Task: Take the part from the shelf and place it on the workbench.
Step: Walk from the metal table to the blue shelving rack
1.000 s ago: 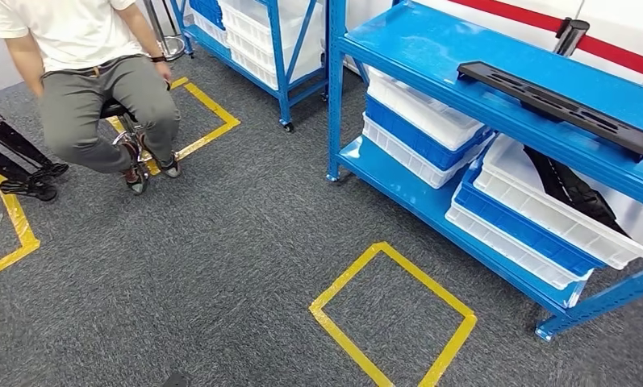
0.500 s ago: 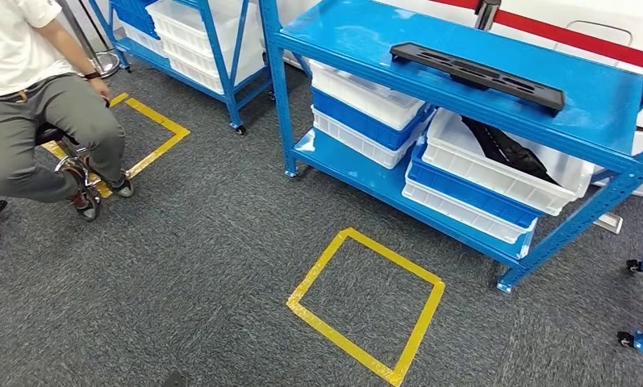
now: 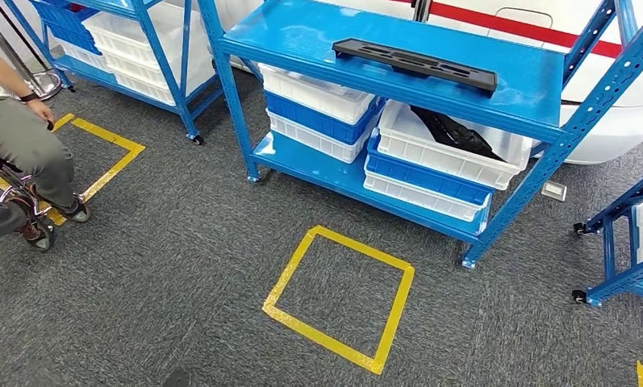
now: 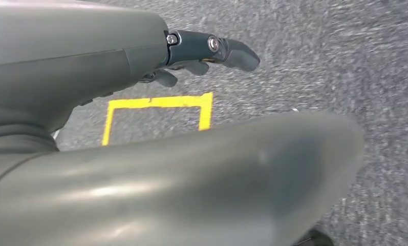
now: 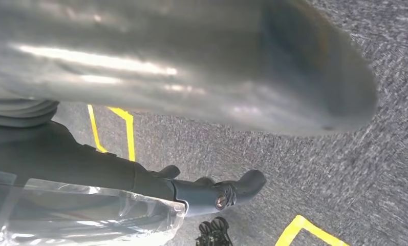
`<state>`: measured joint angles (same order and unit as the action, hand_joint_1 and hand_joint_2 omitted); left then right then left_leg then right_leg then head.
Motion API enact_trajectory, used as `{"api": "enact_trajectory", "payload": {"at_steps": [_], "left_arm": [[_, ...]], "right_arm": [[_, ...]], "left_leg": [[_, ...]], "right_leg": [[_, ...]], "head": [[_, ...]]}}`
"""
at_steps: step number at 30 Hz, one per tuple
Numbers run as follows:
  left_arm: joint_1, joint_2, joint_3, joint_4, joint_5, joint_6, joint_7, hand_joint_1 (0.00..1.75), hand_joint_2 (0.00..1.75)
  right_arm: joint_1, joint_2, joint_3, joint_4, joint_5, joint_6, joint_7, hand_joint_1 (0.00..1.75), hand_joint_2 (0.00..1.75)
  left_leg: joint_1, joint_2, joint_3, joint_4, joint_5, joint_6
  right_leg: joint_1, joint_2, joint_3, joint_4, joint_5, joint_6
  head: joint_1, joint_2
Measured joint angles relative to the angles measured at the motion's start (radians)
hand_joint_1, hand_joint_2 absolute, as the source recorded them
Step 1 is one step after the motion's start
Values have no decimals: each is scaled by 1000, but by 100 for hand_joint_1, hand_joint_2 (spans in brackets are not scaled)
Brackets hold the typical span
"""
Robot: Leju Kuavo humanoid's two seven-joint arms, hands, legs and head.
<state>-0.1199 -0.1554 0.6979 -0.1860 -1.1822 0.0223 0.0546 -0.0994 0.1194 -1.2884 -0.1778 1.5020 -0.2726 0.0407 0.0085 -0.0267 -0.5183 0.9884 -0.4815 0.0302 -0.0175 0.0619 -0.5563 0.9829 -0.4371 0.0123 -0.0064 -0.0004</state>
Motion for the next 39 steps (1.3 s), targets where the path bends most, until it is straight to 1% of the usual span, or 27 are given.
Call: {"api": "enact_trajectory", "payload": {"at_steps": [1, 2, 3, 4, 5, 6, 7, 8, 9, 10, 11, 12, 13, 14, 15, 17, 18, 22, 24, 27, 29, 31, 36, 39], "left_arm": [[-2, 0, 0, 0, 0, 0, -9, 0, 0], [-3, 0, 0, 0, 0, 1, -22, 0, 0], [-4, 0, 0, 0, 1, 2, -34, 0, 0], [-5, 0, 0, 0, 1, 3, -43, 0, 0], [-6, 0, 0, 0, 1, 5, -46, 0, 0], [-6, 0, 1, 0, 0, 8, -42, 0, 0], [-6, 0, 1, 0, 0, 12, -36, 0, 0], [-5, 0, 1, 0, -2, 16, -30, 0, 0], [-5, 0, 1, 0, -3, 19, -26, 0, 0], [-5, 0, 1, 0, -6, 20, -24, 0, 0], [-5, -1, 1, 0, -8, 21, -23, 0, 0], [-5, -1, 0, 0, -10, 22, -22, 0, 0], [-5, -1, 0, 0, -11, 23, -22, 0, 0], [-6, -1, 0, 0, -12, 24, -22, 0, 0], [-6, -1, 0, 0, -12, 25, -21, 0, 0], [-6, -1, 0, 0, -12, 33, -20, 0, 0], [-6, -1, 0, 0, -12, 37, -20, 0, 0], [-6, -2, 0, 0, -12, 41, -27, 0, 0], [-6, -2, 0, 0, -13, 43, -27, 0, 0], [-6, -3, 0, 0, -16, 52, -27, 0, 0], [-6, -4, 1, 0, -20, 61, -27, 0, 0], [-6, -4, 1, 0, -21, 70, -27, 0, 0], [-6, -4, 1, 0, -23, 84, -25, 0, 0], [-6, -4, 1, 0, -24, 89, -23, 0, 0]], "right_arm": [[0, 0, 0, 0, -1, 0, 0, 0, 0], [1, 1, 1, 0, -2, -1, 1, 0, 0], [1, 1, 1, 0, -3, -2, 1, 0, 0], [0, 2, 3, 0, -6, -2, 1, 0, 0], [-1, 2, 4, 0, -8, -2, 1, 0, 0], [-2, 2, 5, 0, -9, -3, 1, 0, 0], [-3, 1, 7, 0, -11, -3, 2, 0, 0], [-3, 1, 7, 0, -11, -3, 3, 0, 0], [-2, 1, 8, 0, -12, -3, 4, 0, 0], [-1, 0, 8, 0, -12, -3, 4, 0, 0], [0, 0, 8, 0, -12, -3, 5, 0, 0], [0, 0, 9, 0, -12, -3, 5, 0, 0], [-1, -1, 10, 0, -12, -3, 5, 0, 0], [-2, 0, 11, 0, -12, -3, 5, 0, 0], [-2, 0, 12, 0, -12, -4, 5, 0, 0], [-1, 1, 14, 0, -12, -4, 6, 0, 0], [-1, 1, 14, 0, -12, -5, 6, 0, 0], [-3, 2, 15, 0, -13, -5, 7, 0, 0], [-3, 2, 15, 0, -14, -5, 7, 0, 0], [-3, 2, 16, 0, -14, -5, 7, 0, 0], [-3, 2, 17, 0, -14, -5, 7, 0, 0], [-3, 2, 19, 0, -14, -5, 7, 0, 0], [-3, 2, 22, 0, -14, -5, 8, 0, 0], [-3, 2, 23, 0, -14, -6, 10, 0, 0]], "left_leg": [[-3, 2, -3, -2, 3, 3], [-1, 6, -3, -8, 9, 9], [0, 9, -4, -15, 16, 16], [1, 15, -5, -21, 23, 22], [2, 21, -6, -26, 29, 27], [-1, 26, -10, -26, 31, 30], [-3, 32, -14, -26, 32, 31], [-4, 38, -17, -26, 33, 32], [-5, 43, -20, -25, 35, 31], [-5, 46, -20, -25, 36, 30], [-5, 49, -20, -24, 36, 28], [-5, 51, -20, -23, 36, 26], [-7, 53, -20, -20, 36, 22], [-10, 54, -22, -17, 33, 19], [-12, 54, -24, -13, 33, 21], [-12, 53, -28, -10, 34, 30], [-10, 52, -28, -11, 37, 33], [-5, 51, -29, -13, 40, 28], [-3, 51, -30, -13, 42, 23], [0, 52, -33, -13, 44, 8], [0, 52, -34, -14, 44, 0], [0, 52, -35, -13, 44, -1], [-5, 52, -37, -13, 44, -1], [-7, 52, -37, -12, 44, -1]], "right_leg": [[1, 2, -3, -2, 4, 6], [1, 0, -7, -2, 5, 11], [2, -8, -14, 6, -1, 13], [3, -19, -29, 33, -17, 12], [4, -31, -52, 80, -43, 8], [3, -42, -82, 145, -76, 3], [2, -46, -112, 214, -106, 0], [1, -48, -131, 265, -125, 2], [0, -49, -134, 283, -130, 9], [-1, -50, -113, 258, -118, 18], [-2, -53, -74, 194, -94, 28], [-4, -59, -29, 114, -72, 35], [-4, -62, 8, 46, -53, 36], [-7, -64, 32, 3, -42, 33], [-7, -65, 41, -15, -38, 29], [-8, -63, 42, -15, -35, 24], [-5, -63, 41, -15, -34, 23], [3, -63, 40, -14, -33, 19], [6, -63, 38, -13, -32, 17], [9, -63, 34, -11, -31, 14], [10, -63, 32, -11, -31, 14], [11, -63, 32, -11, -31, 14], [8, -63, 30, -11, -30, 11], [6, -63, 30, -11, -29, 12]], "head": [[0, 0], [0, 0], [0, 0], [2, 0], [4, 0], [6, 0], [8, 0], [9, 0], [10, 0], [11, 0], [11, 0], [11, 0], [11, 0], [11, 0], [10, 0], [9, 0], [9, 0], [9, 0], [9, 0], [9, 0], [9, 0], [10, 0], [10, 0], [10, 0]]}}
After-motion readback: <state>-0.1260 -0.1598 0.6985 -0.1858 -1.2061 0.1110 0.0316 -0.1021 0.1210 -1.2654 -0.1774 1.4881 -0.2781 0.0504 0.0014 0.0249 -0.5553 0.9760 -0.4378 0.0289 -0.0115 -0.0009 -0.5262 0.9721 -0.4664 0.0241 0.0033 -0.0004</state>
